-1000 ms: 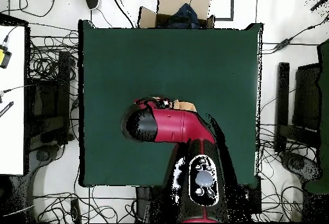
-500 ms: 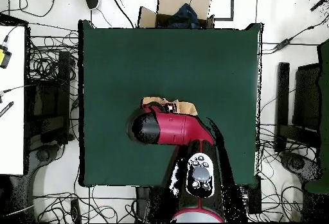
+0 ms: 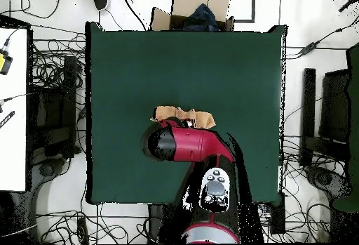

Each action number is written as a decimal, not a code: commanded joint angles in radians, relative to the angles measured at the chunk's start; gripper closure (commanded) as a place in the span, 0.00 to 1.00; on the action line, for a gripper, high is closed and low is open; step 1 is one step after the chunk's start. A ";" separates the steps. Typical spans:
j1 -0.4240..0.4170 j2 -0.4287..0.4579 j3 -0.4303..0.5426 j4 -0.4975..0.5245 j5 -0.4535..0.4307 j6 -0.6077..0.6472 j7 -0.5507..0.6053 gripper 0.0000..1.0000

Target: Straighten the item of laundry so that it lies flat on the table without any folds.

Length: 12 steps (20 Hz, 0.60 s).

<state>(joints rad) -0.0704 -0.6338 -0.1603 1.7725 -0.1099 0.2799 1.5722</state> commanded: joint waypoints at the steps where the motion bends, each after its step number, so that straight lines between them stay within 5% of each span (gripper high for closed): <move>1: 0.013 0.062 -0.026 -0.015 -0.041 -0.065 0.156 0.00; 12: -0.004 0.088 0.013 0.022 -0.015 -0.117 0.171 0.00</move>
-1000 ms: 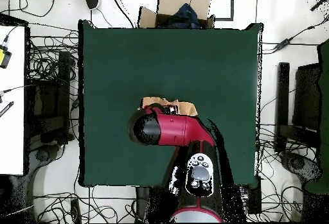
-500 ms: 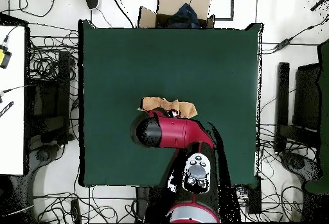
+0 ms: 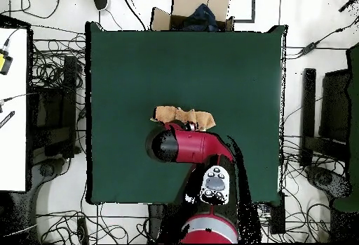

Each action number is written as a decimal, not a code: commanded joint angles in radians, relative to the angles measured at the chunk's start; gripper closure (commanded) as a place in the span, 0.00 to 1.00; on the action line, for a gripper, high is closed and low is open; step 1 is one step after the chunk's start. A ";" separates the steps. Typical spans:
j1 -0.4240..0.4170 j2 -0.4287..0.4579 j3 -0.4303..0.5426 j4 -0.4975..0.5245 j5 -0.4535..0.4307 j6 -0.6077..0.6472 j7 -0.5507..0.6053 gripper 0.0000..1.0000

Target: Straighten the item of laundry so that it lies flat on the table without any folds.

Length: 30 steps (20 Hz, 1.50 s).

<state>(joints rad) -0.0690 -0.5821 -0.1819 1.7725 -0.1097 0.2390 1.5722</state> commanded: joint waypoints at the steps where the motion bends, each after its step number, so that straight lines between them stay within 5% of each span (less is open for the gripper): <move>1: -0.010 0.019 0.043 0.043 -0.016 -0.084 0.171 0.00; 17: -0.023 -0.033 0.118 0.094 0.036 -0.087 0.202 0.00; 30: 0.096 0.016 0.016 0.077 0.123 -0.146 0.311 0.00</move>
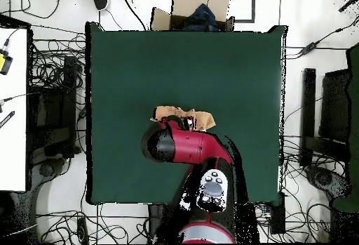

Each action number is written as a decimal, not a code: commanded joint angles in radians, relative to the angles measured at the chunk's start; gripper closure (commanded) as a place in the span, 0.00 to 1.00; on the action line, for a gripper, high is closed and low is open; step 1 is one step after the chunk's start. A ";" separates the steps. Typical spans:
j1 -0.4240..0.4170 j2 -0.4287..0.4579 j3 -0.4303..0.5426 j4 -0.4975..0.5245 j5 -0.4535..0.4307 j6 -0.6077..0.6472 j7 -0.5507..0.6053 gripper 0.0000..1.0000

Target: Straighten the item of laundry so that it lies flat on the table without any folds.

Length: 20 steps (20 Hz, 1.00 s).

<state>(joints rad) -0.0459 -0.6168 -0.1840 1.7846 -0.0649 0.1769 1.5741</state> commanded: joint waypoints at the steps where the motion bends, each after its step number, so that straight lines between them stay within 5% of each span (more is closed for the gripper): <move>1: 0.084 0.055 0.009 0.069 0.098 -0.089 0.329 0.00; 11: 0.107 0.049 0.023 0.146 0.204 -0.118 0.365 0.00; 20: 0.110 0.069 0.014 0.189 0.210 -0.121 0.326 0.00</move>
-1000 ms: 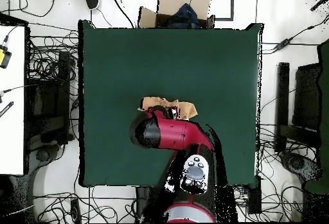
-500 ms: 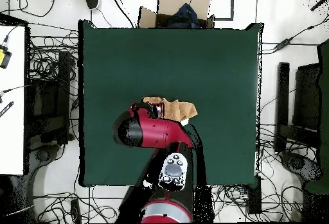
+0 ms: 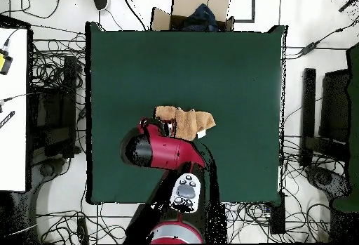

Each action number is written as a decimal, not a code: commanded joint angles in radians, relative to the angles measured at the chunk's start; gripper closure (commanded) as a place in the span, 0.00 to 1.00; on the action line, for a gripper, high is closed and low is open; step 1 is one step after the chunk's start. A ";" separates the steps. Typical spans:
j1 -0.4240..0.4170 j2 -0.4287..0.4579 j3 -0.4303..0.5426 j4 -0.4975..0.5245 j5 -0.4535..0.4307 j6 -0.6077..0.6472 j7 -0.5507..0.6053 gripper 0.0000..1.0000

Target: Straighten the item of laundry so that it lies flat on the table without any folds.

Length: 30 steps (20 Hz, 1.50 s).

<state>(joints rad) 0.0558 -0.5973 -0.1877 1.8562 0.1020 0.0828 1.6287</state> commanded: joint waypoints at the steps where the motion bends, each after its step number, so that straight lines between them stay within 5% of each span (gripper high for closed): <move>1: 0.013 0.053 0.010 0.123 0.041 -0.025 0.270 0.00; 30: 0.023 0.130 -0.058 0.069 0.002 -0.049 0.192 0.00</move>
<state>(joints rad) 0.0923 -0.5313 -0.2433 1.9329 0.1022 0.0795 1.6287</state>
